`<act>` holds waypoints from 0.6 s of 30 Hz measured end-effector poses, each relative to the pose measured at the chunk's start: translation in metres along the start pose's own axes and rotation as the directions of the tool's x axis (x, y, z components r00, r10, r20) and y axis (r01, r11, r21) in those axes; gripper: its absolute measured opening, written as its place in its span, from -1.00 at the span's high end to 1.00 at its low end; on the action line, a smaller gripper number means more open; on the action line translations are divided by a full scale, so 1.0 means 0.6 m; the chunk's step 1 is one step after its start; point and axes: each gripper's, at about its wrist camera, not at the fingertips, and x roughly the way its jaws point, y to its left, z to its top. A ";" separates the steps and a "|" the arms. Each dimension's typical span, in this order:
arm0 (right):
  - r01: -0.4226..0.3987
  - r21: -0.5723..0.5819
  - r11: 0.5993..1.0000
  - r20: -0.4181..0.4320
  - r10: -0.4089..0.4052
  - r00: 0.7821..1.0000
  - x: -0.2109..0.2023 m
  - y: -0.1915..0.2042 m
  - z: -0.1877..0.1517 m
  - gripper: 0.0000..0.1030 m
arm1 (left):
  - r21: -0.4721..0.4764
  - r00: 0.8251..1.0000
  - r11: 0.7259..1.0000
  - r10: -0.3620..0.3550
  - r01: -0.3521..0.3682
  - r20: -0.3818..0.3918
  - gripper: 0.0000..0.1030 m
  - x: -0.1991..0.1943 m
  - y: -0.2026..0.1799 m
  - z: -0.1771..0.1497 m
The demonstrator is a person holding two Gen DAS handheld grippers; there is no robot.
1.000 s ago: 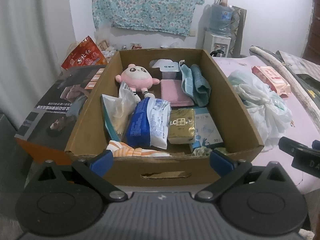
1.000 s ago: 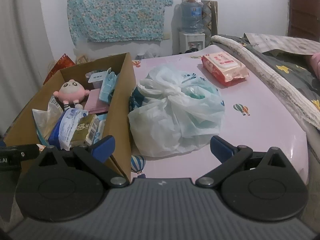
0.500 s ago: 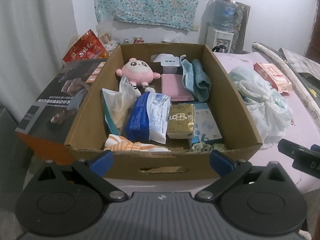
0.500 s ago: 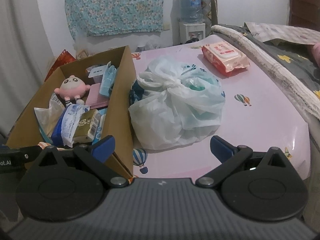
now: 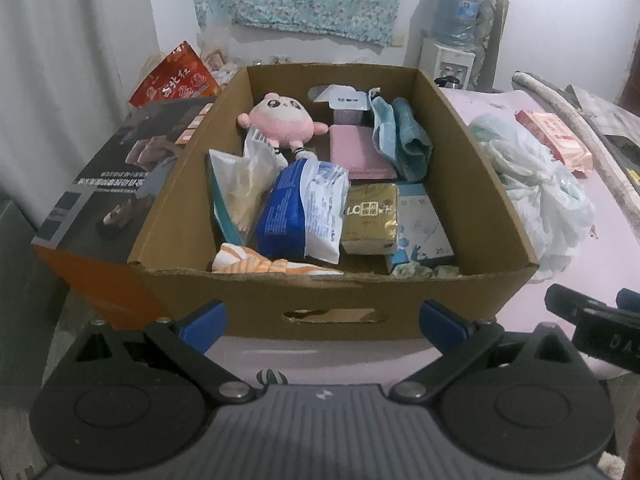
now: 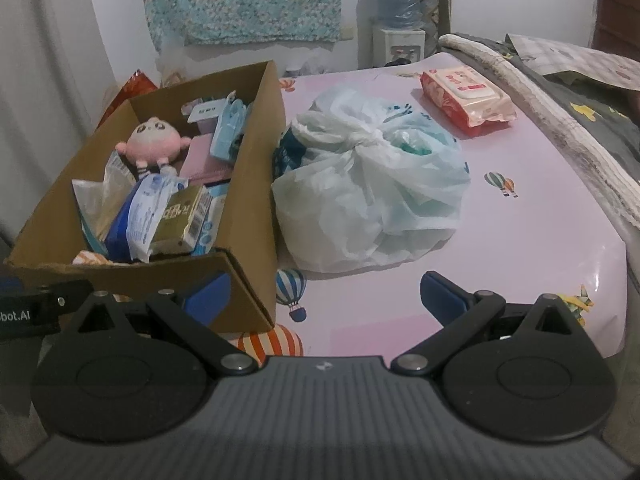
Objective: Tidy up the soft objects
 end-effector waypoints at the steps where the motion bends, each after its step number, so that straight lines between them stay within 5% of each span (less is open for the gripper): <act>1: 0.001 -0.006 1.000 -0.003 -0.001 1.000 0.001 0.002 0.000 -0.98 | -0.002 1.000 1.000 0.000 0.000 -0.004 -1.00 0.001 0.000 -0.001; 18: 0.014 -0.062 0.998 -0.031 -0.016 0.999 0.010 0.024 -0.008 -0.98 | -0.003 0.999 1.000 0.027 -0.027 -0.046 -1.00 0.014 0.006 -0.012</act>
